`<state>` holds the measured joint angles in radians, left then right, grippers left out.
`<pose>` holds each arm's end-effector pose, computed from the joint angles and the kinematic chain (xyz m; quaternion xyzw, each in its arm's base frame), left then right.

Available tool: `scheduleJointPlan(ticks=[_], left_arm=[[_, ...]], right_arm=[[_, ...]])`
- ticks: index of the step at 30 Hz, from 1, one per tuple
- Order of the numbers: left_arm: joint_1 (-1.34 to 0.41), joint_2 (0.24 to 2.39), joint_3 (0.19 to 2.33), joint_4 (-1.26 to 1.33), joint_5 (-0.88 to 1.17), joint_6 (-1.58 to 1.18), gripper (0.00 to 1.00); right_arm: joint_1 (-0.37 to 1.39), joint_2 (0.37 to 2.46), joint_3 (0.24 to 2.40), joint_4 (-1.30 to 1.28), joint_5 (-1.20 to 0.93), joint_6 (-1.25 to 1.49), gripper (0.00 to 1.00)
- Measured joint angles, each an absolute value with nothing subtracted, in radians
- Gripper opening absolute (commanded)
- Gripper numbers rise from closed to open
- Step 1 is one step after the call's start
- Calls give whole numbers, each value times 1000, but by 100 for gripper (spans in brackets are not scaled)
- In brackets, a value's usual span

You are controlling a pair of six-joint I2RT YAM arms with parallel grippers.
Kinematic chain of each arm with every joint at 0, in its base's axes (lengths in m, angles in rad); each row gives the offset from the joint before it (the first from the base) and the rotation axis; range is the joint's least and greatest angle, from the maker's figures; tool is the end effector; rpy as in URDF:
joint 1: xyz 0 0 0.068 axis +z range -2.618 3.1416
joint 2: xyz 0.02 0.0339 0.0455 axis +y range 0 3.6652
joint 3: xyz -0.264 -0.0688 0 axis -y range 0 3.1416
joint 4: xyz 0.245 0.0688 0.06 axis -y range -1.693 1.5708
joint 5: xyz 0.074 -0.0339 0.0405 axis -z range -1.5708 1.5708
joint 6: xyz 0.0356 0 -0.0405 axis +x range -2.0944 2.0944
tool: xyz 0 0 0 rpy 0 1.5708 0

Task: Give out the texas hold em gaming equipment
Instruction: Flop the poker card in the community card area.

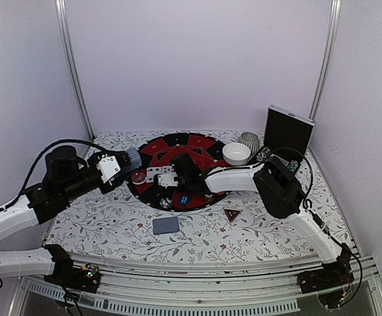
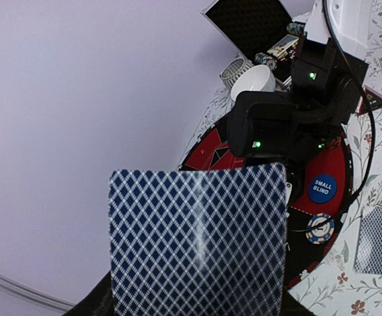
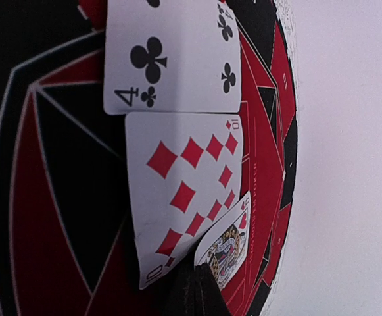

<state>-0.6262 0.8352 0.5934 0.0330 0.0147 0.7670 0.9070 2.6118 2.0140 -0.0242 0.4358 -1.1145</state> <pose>0.1636 -0.1190 0.2861 0.5020 0.5930 0.0386 0.6284 0.3633 0.4401 0.0967 -0.6834 0.5451 -0.2375 0.4237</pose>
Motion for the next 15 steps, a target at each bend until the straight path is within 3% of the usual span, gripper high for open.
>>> scheduleJointPlan(ticks=[15], left_arm=[[-626, 834, 593, 33, 14, 767, 54]], right_arm=[[903, 2574, 2019, -151, 327, -1028, 1]])
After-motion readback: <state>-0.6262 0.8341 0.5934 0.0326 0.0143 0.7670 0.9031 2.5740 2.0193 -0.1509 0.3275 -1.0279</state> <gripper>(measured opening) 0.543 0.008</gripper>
